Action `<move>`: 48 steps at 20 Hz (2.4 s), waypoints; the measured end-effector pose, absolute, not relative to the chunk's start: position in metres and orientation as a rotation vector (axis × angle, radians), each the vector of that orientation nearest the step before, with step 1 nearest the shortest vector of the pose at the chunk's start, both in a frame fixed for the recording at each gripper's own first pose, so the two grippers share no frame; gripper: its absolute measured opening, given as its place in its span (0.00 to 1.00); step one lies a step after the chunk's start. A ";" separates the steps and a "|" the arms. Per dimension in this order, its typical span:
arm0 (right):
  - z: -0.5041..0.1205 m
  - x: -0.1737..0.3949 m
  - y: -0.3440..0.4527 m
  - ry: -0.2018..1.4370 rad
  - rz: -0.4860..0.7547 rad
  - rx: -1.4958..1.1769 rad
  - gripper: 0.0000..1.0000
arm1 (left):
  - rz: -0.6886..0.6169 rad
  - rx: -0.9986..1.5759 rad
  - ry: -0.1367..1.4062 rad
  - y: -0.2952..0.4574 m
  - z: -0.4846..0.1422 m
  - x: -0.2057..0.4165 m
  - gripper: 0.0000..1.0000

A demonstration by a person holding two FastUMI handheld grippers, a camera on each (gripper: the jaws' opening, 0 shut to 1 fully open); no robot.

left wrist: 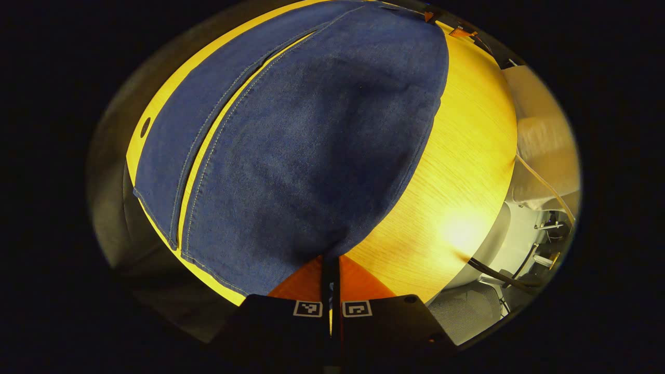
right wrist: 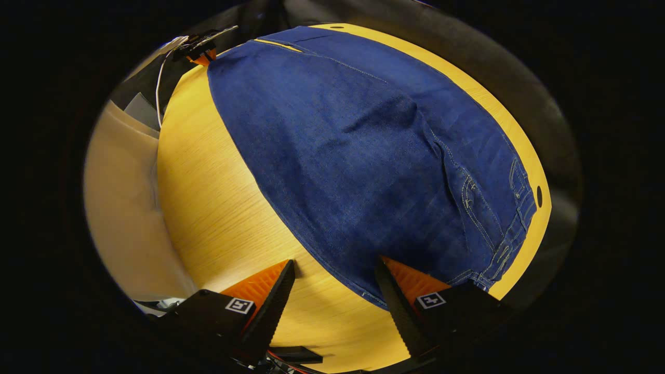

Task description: Grasp the waist and the cuffs of the jeans and fold them to make the two legs overlap; first hold the waist and fold one-third of the jeans toward the cuffs, then hold the cuffs and fold the remaining one-third in the same direction to finish folding.

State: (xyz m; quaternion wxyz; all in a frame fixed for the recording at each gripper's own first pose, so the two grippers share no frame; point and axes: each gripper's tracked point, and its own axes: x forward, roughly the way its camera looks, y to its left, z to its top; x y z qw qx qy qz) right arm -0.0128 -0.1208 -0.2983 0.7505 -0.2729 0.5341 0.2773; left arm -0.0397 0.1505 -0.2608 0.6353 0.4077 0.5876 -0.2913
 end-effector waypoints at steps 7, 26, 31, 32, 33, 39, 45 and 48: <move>-0.293 0.007 -0.123 1.181 0.579 -0.594 0.60 | -0.654 0.903 1.350 0.149 -0.263 -0.037 0.00; -0.277 0.024 -0.133 1.046 0.237 -0.506 0.02 | -0.495 0.910 1.258 0.163 -0.256 -0.032 0.00; -0.220 0.040 -0.127 0.910 0.149 -0.498 0.03 | -0.306 0.953 1.160 0.160 -0.199 -0.012 0.00; -0.209 0.047 -0.126 0.887 0.128 -0.499 0.03 | -0.267 0.964 1.119 0.161 -0.183 -0.002 0.00; -0.199 0.056 -0.126 0.860 0.107 -0.489 0.02 | -0.222 0.964 1.088 0.161 -0.169 0.012 0.00; -0.152 0.117 -0.135 0.758 -0.001 -0.446 0.05 | -0.039 0.987 0.947 0.143 -0.108 0.050 0.00; -0.141 0.200 -0.143 0.696 -0.109 -0.359 0.02 | 0.120 0.917 0.855 0.147 -0.095 0.124 0.00; -0.146 0.238 -0.146 0.682 -0.124 -0.321 0.02 | 0.199 0.885 0.797 0.147 -0.099 0.164 0.00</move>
